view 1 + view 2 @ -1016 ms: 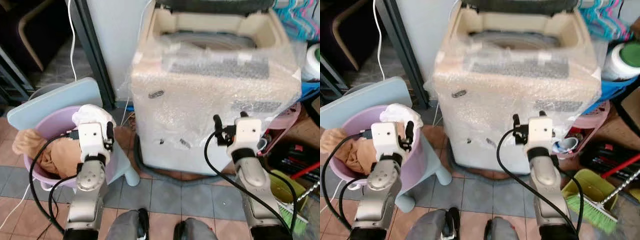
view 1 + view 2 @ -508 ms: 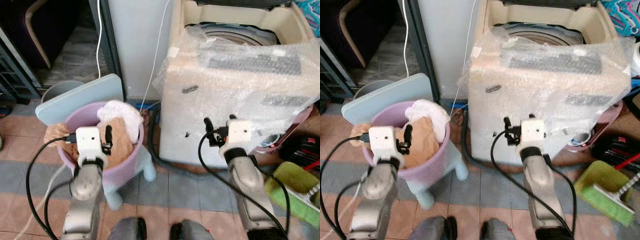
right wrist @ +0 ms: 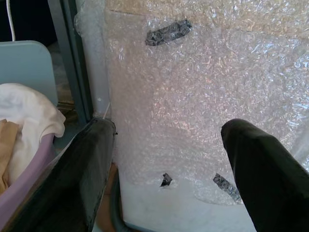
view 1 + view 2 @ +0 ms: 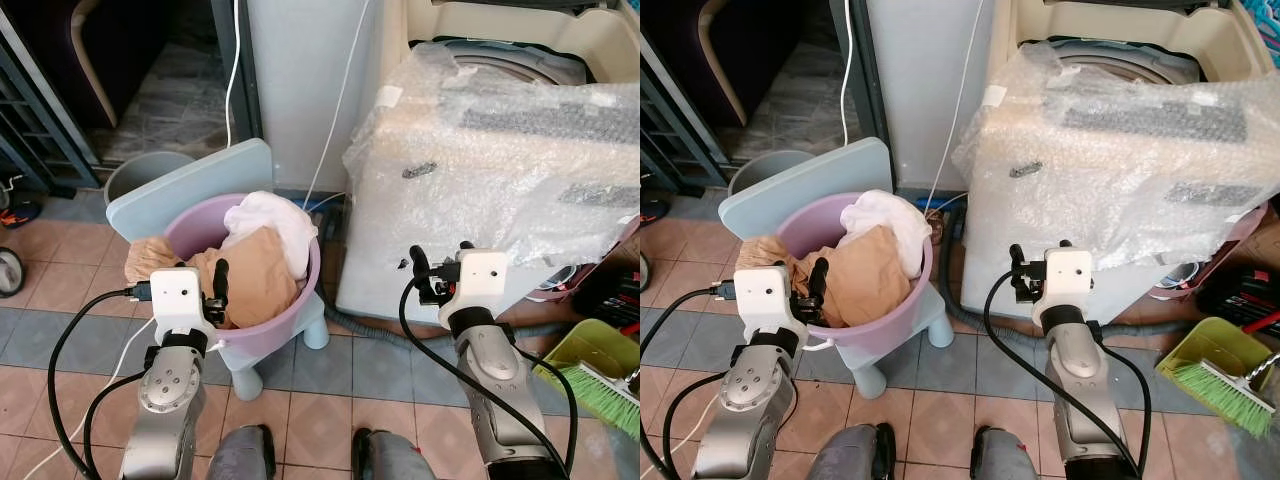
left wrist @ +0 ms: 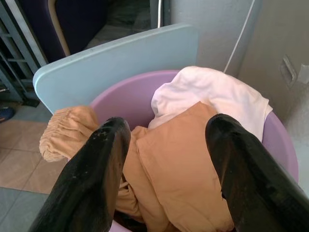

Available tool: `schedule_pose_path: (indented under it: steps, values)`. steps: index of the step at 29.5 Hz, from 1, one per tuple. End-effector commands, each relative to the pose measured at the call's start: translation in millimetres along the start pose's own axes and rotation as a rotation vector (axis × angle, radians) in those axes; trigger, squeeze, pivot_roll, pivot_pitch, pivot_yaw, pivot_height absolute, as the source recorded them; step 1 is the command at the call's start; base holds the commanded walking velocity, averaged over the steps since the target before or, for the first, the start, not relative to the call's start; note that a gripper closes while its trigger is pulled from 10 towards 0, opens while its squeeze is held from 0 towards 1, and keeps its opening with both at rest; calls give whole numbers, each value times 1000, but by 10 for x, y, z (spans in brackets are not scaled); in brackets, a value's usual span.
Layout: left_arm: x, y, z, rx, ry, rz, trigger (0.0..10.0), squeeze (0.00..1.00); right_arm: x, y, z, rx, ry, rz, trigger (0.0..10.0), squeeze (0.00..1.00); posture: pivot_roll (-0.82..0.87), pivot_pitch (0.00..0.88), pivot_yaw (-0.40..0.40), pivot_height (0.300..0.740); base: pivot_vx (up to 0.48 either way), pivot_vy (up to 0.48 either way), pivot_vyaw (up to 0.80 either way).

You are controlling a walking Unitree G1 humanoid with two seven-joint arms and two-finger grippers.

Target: Clothes washing

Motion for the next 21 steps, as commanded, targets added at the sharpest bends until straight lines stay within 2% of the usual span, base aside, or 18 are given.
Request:
schedule_pose_path:
  steps: [1, 2, 4, 6, 8, 9, 10, 11, 14, 17, 18, 19, 21]
  values:
    - [-8, -4, -74, -19, 1, 31, 10000, 0, 42, -36, -54, 19, 11, 17, 10000, 0, 66, 211, 2, 740, 0, 0, 0]
    - [-90, -9, -151, -32, -16, 52, 10000, 0, 6, -71, -117, 33, 5, 30, 10000, 0, 68, 206, 6, 740, 0, 0, 0]
    - [-140, -15, -177, -38, -29, 62, 10000, 0, -33, -95, -143, 42, -6, 36, 10000, 0, 68, 202, 8, 740, 0, 0, 0]
    - [-248, -29, -222, -51, -51, 83, 10000, 0, -173, -137, -222, 56, -36, 29, 10000, 0, 64, 186, 15, 740, 0, 0, 0]
    - [-368, -72, -205, -47, -76, 111, 10000, 0, -343, -161, -304, 71, -70, -6, 10000, 0, 67, 184, 38, 740, 0, 0, 0]
    - [-407, -118, -142, -37, -90, 120, 10000, 0, -448, -101, -348, 60, -99, -46, 10000, 0, 61, 202, 38, 740, 0, 0, 0]
    - [-407, -118, -142, -37, -90, 120, 10000, 0, -448, -101, -348, 60, -99, -46, 10000, 0, 61, 202, 38, 740, 0, 0, 0]
    - [-459, -123, -126, -46, -106, 121, 10000, 0, -485, -34, -367, 44, -111, -67, 10000, 0, 56, 200, 35, 740, 0, 0, 0]
    - [-521, -164, -156, -50, -145, 115, 10000, 0, -383, 97, -404, 5, -97, -83, 10000, 0, 63, 143, 29, 740, 0, 0, 0]
    - [-470, -335, -173, 27, -157, 97, 10000, 0, -141, 200, -409, -3, -31, -100, 10000, 0, 81, 93, 61, 740, 0, 0, 0]
    - [-400, -374, -104, 59, -146, 105, 10000, 0, -58, 259, -332, -25, -8, -116, 10000, 0, 75, 100, 71, 740, 0, 0, 0]
    - [-275, -383, 74, 91, -127, 104, 10000, 0, 21, 307, -155, -52, 1, -104, 10000, 0, 64, 141, 74, 740, 0, 0, 0]
    - [-255, -322, 140, 98, -107, 93, 10000, 0, -15, 308, -107, -58, 10, -85, 10000, 0, 78, 130, 59, 740, 0, 0, 0]
Point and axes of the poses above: a point about 5 cm out from each wrist's last joint towards the gripper, its own z axis pointing out of the wrist towards the gripper, its own x axis along the axis of the wrist's last joint, y = z × x, the point moved 6 cm from there along z, pointing out of the wrist towards the gripper, and after that the axes turned 9 degrees about z, right-handed, at the moved point
